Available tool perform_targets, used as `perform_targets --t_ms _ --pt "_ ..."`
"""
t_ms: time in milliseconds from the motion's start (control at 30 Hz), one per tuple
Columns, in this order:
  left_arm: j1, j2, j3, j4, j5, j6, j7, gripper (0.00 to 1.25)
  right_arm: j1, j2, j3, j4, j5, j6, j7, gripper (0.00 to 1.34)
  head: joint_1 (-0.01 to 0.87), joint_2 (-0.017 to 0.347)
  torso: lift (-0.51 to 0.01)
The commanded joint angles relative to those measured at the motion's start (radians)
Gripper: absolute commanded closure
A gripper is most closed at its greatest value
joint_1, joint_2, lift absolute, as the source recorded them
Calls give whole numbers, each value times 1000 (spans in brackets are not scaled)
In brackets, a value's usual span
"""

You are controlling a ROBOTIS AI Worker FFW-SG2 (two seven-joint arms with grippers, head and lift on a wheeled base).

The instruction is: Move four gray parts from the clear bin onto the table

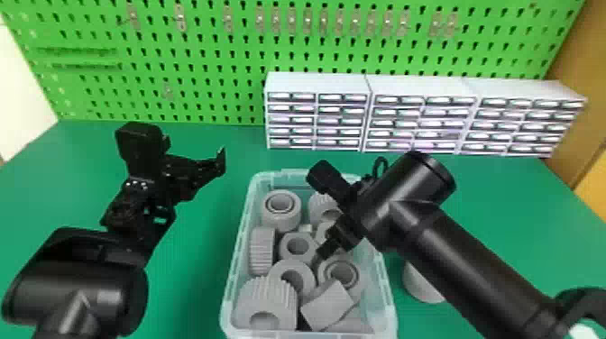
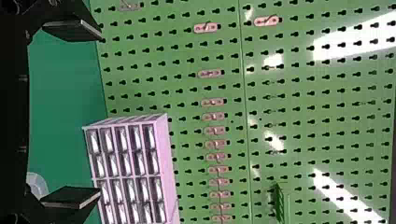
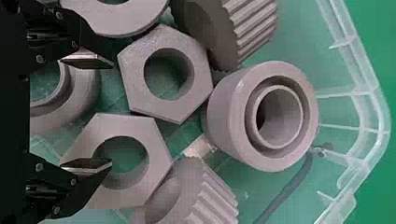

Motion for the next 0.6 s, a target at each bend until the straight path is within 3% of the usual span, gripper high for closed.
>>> perform_targets --t_ms 0,567 --pt "2 0 2 0 2 0 0 111 -1 -1 -8 12 7 -4 0 510 678 34 -50" --pt "5 0 4 0 9 -1 0 113 2 -2 -31 52 6 -38 0 515 678 34 -50"
